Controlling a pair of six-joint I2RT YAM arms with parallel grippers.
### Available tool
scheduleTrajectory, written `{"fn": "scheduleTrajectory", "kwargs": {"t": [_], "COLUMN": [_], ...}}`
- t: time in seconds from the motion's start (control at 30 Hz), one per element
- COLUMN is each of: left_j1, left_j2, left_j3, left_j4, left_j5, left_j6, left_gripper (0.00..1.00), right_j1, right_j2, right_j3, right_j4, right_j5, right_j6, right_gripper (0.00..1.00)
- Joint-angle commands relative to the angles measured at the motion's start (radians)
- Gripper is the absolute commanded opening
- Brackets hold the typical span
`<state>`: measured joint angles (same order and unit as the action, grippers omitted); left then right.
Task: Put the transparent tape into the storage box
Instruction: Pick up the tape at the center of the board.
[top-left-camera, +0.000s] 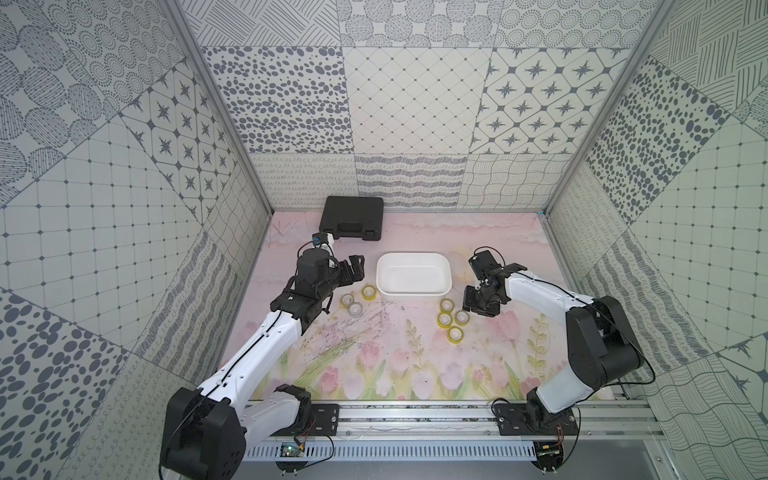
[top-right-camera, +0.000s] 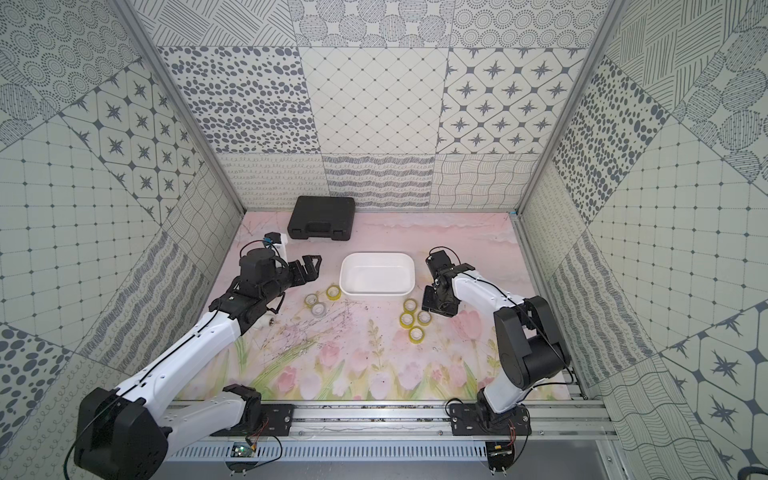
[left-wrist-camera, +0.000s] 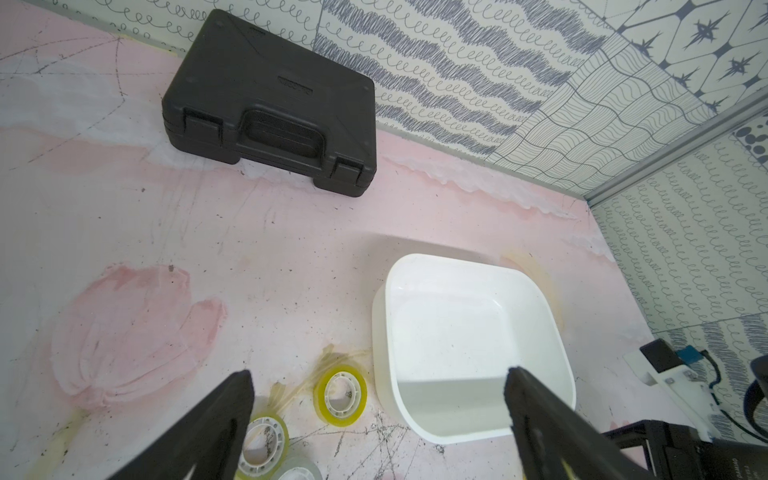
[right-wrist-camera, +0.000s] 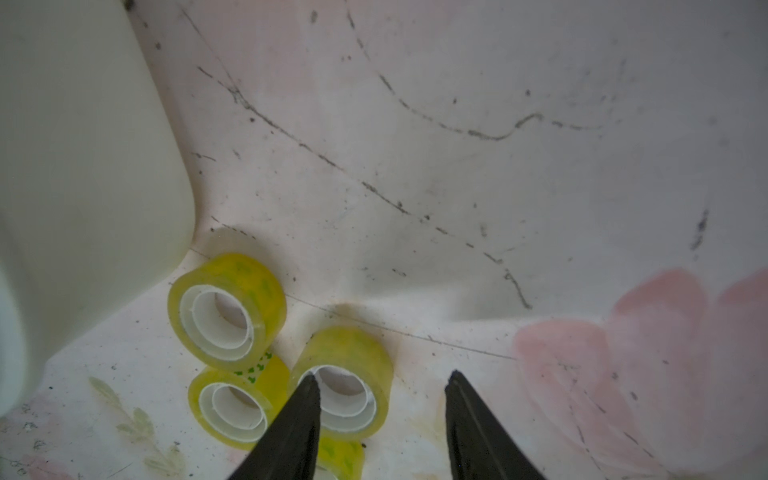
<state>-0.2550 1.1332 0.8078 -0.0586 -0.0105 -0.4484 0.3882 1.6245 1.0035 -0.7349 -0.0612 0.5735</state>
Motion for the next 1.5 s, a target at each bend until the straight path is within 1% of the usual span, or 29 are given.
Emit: {"fn": "scheduleTrajectory", "kwargs": {"t": [0.0, 0.03, 0.23, 0.27, 0.5, 0.53, 0.63, 0.67, 0.8, 0.83, 0.87, 0.93, 1.1, 1.2, 1.33, 1.47], "left_j1": [-0.003, -0.004, -0.003, -0.003, -0.004, -0.003, -0.003, -0.004, -0.004, -0.004, -0.004, -0.004, -0.004, -0.003, -0.004, -0.004], "left_j2": [0.014, 0.015, 0.022, 0.024, 0.037, 0.041, 0.044, 0.044, 0.039, 0.038, 0.037, 0.035, 0.033, 0.031, 0.021, 0.011], "left_j3": [0.026, 0.028, 0.025, 0.026, 0.032, 0.031, 0.033, 0.034, 0.036, 0.033, 0.033, 0.034, 0.038, 0.046, 0.059, 0.074], "left_j4": [-0.043, -0.048, -0.046, -0.046, -0.034, -0.029, -0.029, -0.029, -0.029, -0.029, -0.030, -0.030, -0.033, -0.039, -0.065, -0.092], "left_j5": [0.010, 0.008, 0.006, 0.009, 0.019, 0.019, 0.015, 0.012, 0.009, 0.006, 0.005, 0.006, 0.001, -0.002, -0.007, -0.011], "left_j6": [0.020, 0.022, 0.019, 0.018, 0.013, 0.011, 0.011, 0.012, 0.020, 0.020, 0.020, 0.023, 0.033, 0.039, 0.051, 0.066], "left_gripper": [0.99, 0.99, 0.99, 0.99, 0.99, 0.99, 0.99, 0.99, 0.99, 0.99, 0.99, 0.99, 0.99, 0.99, 0.99, 0.99], "right_j1": [0.023, 0.028, 0.039, 0.039, 0.039, 0.039, 0.041, 0.043, 0.047, 0.047, 0.047, 0.047, 0.047, 0.046, 0.047, 0.050], "right_j2": [0.025, 0.028, 0.018, 0.016, 0.003, 0.009, 0.030, 0.036, 0.037, 0.032, 0.026, 0.014, -0.030, -0.053, -0.082, -0.058], "right_j3": [0.003, 0.000, -0.044, -0.050, -0.094, -0.094, -0.090, -0.090, -0.083, -0.082, -0.079, -0.073, -0.016, 0.046, 0.147, 0.283], "right_j4": [0.044, 0.045, 0.045, 0.045, 0.051, 0.054, 0.075, 0.081, 0.080, 0.077, 0.069, 0.056, -0.009, -0.069, -0.143, -0.191], "right_j5": [0.007, 0.007, 0.007, 0.007, 0.004, 0.003, -0.005, -0.005, -0.004, -0.001, 0.001, 0.015, 0.054, 0.096, 0.150, 0.146], "right_j6": [0.014, 0.017, 0.025, 0.024, 0.026, 0.025, 0.030, 0.032, 0.032, 0.031, 0.029, 0.027, 0.009, -0.013, -0.043, -0.083], "right_gripper": [0.46, 0.45, 0.42, 0.39, 0.38, 0.34, 0.31, 0.26, 0.14, 0.09, 0.08, 0.00, 0.00, 0.00, 0.00, 0.00]}}
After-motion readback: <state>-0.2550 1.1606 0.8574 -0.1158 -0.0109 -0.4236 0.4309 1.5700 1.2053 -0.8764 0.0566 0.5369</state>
